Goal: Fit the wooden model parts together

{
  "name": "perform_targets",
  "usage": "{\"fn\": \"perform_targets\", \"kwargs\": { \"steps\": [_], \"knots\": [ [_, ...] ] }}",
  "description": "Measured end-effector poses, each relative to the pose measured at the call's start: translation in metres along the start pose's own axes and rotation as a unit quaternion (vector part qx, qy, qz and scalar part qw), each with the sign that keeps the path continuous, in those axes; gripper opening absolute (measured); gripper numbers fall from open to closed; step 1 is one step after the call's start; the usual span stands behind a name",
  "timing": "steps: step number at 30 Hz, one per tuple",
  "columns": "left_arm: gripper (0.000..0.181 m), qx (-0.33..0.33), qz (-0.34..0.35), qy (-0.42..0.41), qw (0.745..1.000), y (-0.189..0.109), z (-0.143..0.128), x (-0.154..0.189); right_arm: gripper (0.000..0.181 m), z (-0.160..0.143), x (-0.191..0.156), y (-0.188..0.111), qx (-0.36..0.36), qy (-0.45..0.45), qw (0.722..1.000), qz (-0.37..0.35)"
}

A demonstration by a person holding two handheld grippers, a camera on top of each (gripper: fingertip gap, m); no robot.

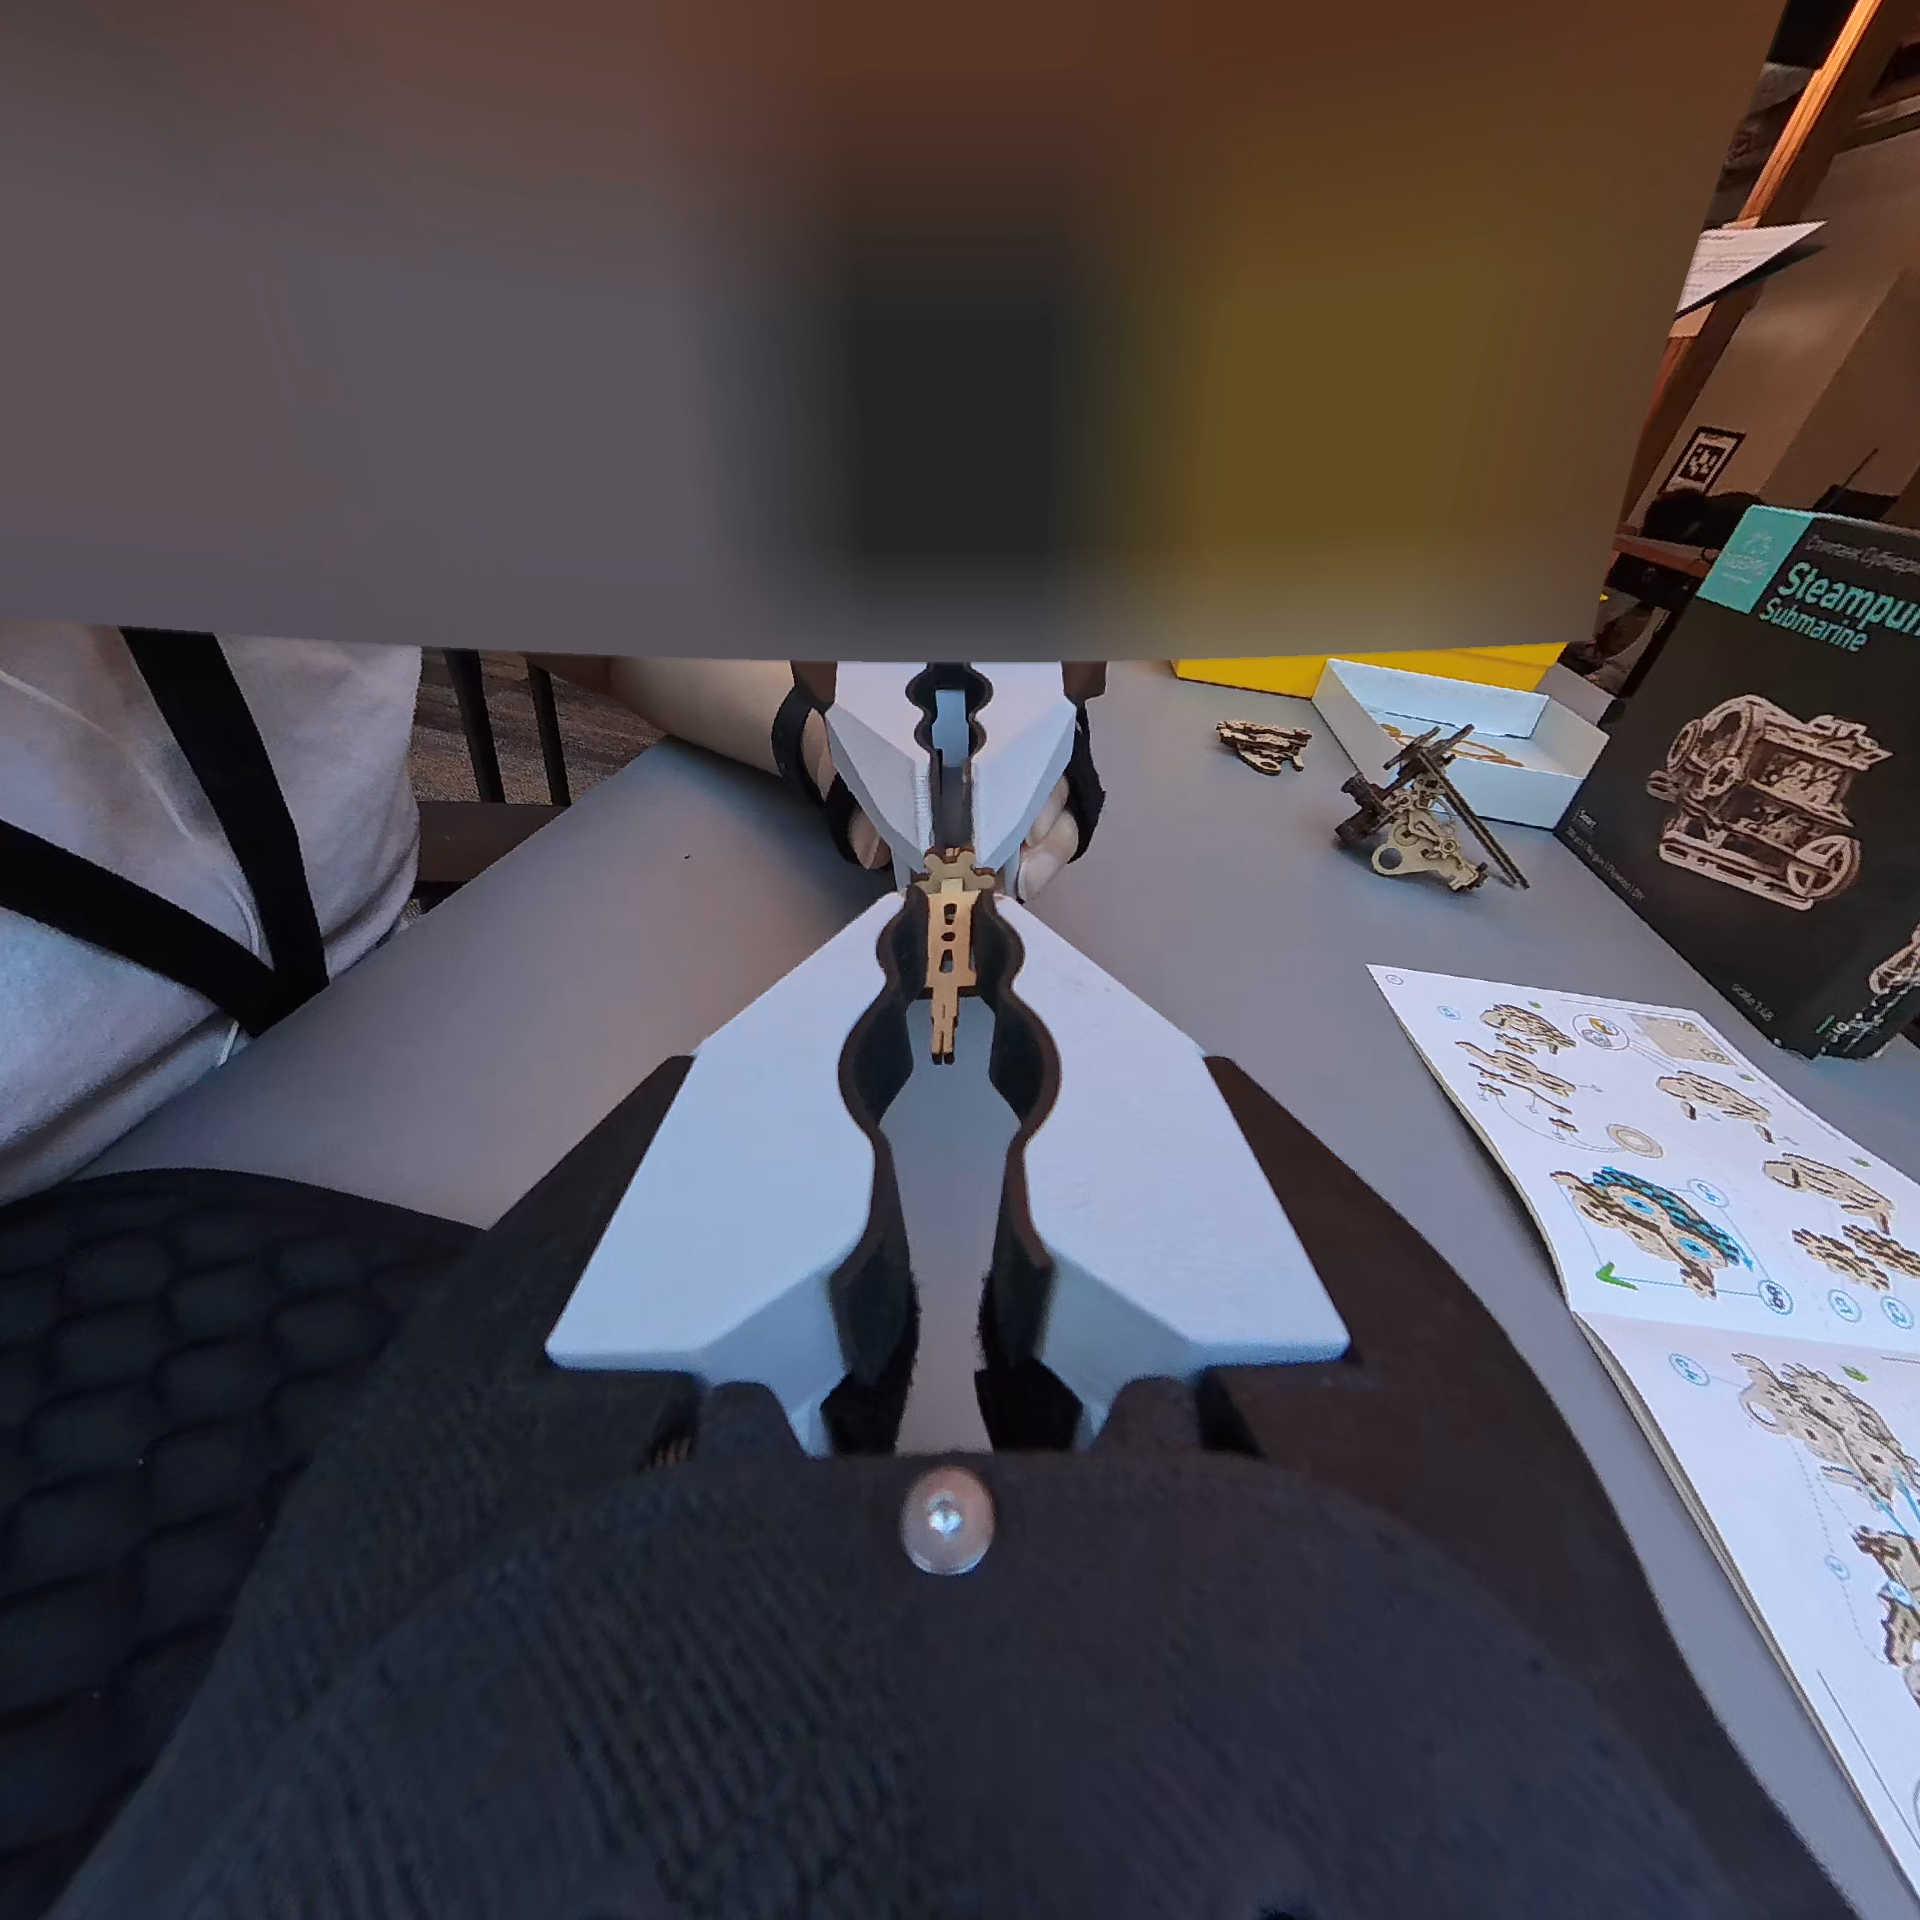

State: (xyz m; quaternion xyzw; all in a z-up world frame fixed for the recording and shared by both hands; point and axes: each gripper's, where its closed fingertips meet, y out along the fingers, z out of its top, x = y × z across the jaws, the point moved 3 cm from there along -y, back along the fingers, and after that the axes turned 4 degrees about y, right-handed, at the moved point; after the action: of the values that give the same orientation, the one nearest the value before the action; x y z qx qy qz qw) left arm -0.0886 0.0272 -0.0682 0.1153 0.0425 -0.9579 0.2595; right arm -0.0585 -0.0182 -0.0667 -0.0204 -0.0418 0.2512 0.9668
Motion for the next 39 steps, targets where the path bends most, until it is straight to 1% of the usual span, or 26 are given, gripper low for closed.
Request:
{"fn": "perform_targets", "kwargs": {
  "steps": [10,17,19,21,24,28,30,32,34,35,37,39],
  "knots": [
    [0.001,-0.015,0.016,0.017,1.000,0.000,-0.003,-0.002,0.006,-0.003,0.003,0.001,-0.012,-0.006,1.000,-0.023],
    [0.000,-0.035,0.008,0.025,0.999,0.000,-0.008,-0.002,0.006,-0.008,0.003,0.003,-0.034,-0.013,0.999,-0.024],
    [0.000,-0.024,0.003,0.011,1.000,-0.001,-0.006,-0.004,0.006,-0.004,0.004,0.003,-0.026,-0.007,0.999,-0.018],
    [0.000,-0.004,-0.003,-0.013,1.000,-0.002,-0.002,-0.007,0.006,0.000,0.009,0.003,-0.015,0.020,1.000,0.001],
    [0.000,-0.025,-0.007,-0.020,0.999,-0.005,-0.007,-0.014,0.006,-0.008,0.015,0.005,-0.019,0.027,0.999,0.002],
    [0.000,-0.046,-0.017,-0.001,0.999,-0.006,-0.013,-0.012,0.017,-0.016,0.019,0.004,-0.044,0.025,0.999,0.005],
    [0.000,-0.053,-0.024,0.003,0.998,-0.006,-0.014,-0.011,0.018,-0.017,0.018,0.004,-0.057,0.016,0.998,0.016],
    [0.000,-0.060,-0.034,0.003,0.998,-0.006,-0.016,-0.010,0.014,-0.021,0.014,0.005,-0.081,0.013,0.996,0.041],
    [0.000,-0.068,-0.047,0.003,0.997,-0.007,-0.018,-0.008,0.015,-0.021,0.013,0.003,-0.095,0.025,0.993,0.060],
    [0.000,-0.069,-0.058,0.005,0.996,-0.007,-0.018,-0.005,0.015,-0.020,0.011,0.003,-0.098,0.046,0.991,0.082],
    [0.000,-0.071,-0.076,0.008,0.995,-0.007,-0.018,-0.001,0.017,-0.021,0.010,0.002,-0.117,0.118,0.979,0.121],
    [0.000,-0.072,-0.104,0.013,0.992,-0.006,-0.018,0.007,0.018,-0.022,0.002,0.003,-0.129,0.199,0.955,0.179]
  ]
}}
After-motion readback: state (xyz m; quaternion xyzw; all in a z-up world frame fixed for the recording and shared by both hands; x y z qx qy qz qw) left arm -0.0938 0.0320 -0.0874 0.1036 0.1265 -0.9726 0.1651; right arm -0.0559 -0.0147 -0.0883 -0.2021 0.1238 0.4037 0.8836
